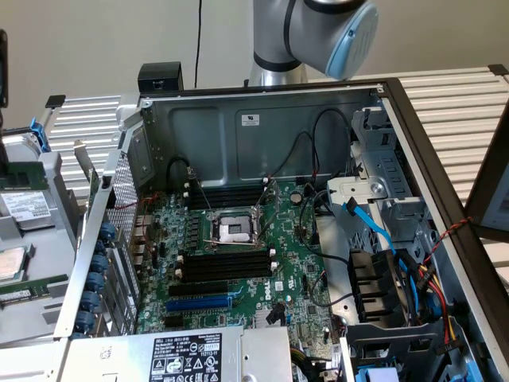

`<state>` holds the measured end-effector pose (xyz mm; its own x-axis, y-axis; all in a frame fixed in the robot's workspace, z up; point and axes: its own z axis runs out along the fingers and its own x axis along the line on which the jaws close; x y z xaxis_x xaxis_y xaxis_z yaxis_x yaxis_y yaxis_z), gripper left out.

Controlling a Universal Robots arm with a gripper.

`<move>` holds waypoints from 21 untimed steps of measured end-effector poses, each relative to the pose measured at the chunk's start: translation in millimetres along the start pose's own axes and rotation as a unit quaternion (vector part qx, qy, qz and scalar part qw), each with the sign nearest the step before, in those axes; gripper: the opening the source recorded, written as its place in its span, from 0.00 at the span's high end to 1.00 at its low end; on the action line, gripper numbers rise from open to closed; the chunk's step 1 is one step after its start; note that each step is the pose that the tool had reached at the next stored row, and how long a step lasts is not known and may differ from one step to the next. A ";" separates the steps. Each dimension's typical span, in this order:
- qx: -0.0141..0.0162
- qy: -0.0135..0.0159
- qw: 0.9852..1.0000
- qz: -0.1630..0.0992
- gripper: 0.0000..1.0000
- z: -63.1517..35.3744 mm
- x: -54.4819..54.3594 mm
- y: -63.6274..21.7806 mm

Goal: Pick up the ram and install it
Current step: 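Pick up the ram and move it above insertion slot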

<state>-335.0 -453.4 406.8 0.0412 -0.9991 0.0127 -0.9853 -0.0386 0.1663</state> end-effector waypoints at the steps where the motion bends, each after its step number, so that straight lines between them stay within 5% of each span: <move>1: -0.001 0.000 1.000 0.000 0.88 -0.7 0.2 -3.9; 15: -0.002 0.000 1.000 -0.003 0.88 -14.4 4.1 -58.8; 21: -0.001 0.000 1.000 -0.003 0.88 -18.3 5.8 -76.2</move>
<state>-256.6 -455.9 412.2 0.0467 -0.9988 0.0126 -0.9847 -0.0439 0.1688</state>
